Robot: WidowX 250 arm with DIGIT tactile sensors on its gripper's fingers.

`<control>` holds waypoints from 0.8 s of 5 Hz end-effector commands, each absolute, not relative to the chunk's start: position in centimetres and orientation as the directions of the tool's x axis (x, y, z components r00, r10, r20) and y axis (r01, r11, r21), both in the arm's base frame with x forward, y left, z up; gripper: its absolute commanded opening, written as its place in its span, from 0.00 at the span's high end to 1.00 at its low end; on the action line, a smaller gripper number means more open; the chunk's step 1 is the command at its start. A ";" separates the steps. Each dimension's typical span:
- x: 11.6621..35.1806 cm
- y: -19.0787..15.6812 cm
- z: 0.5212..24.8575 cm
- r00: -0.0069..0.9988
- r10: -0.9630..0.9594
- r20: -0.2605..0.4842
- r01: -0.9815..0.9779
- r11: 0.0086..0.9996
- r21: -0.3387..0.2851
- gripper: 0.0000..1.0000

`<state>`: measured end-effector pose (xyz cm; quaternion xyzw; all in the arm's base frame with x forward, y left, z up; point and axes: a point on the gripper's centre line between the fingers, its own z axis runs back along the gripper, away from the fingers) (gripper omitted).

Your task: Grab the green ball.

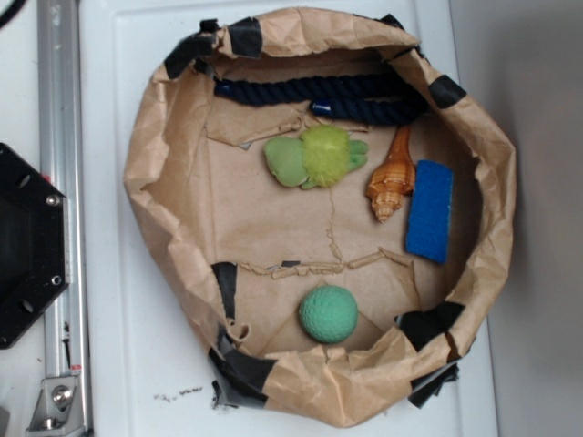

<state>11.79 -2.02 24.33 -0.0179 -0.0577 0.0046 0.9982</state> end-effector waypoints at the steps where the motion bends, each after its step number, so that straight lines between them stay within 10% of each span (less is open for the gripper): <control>1: 11.8 -2.0 24.3 0.993 0.011 0.115 -0.007 0.999 -0.036 0.00; 4: 22.6 0.8 15.8 0.862 0.482 0.159 -0.481 0.875 -0.049 0.00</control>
